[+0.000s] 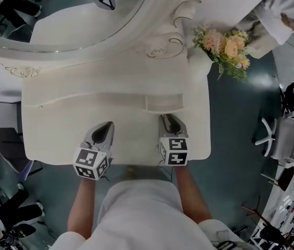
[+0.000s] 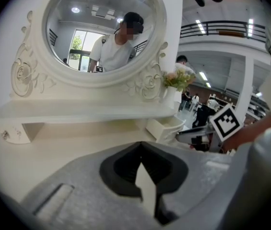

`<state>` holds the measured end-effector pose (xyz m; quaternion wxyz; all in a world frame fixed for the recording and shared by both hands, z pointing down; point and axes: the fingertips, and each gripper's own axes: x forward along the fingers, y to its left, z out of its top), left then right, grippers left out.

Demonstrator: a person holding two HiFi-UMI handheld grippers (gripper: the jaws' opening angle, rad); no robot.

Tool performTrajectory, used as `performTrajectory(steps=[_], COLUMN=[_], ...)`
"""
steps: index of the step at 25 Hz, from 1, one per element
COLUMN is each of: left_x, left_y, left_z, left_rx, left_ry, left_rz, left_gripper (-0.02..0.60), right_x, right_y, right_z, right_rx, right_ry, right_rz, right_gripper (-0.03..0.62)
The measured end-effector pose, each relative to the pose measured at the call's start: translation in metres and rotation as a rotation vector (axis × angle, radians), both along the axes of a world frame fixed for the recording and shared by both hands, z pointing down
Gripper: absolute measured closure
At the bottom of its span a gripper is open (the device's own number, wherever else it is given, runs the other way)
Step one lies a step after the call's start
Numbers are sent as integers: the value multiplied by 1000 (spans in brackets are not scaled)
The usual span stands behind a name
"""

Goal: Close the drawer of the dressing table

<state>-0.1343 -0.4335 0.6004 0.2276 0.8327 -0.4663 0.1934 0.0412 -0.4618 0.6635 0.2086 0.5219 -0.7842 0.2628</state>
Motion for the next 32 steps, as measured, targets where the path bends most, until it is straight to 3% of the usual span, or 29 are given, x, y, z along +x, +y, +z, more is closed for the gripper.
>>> performTrajectory(steps=[32], left_x=[6], left_y=[-16], left_z=[-2], left_rx=[-18], left_ry=[-34], left_rz=[-16], left_gripper=[583], right_x=[-4], right_y=[-78], right_z=[-4], right_rx=[27], right_ry=[-57], right_rz=[-2], right_gripper=[507])
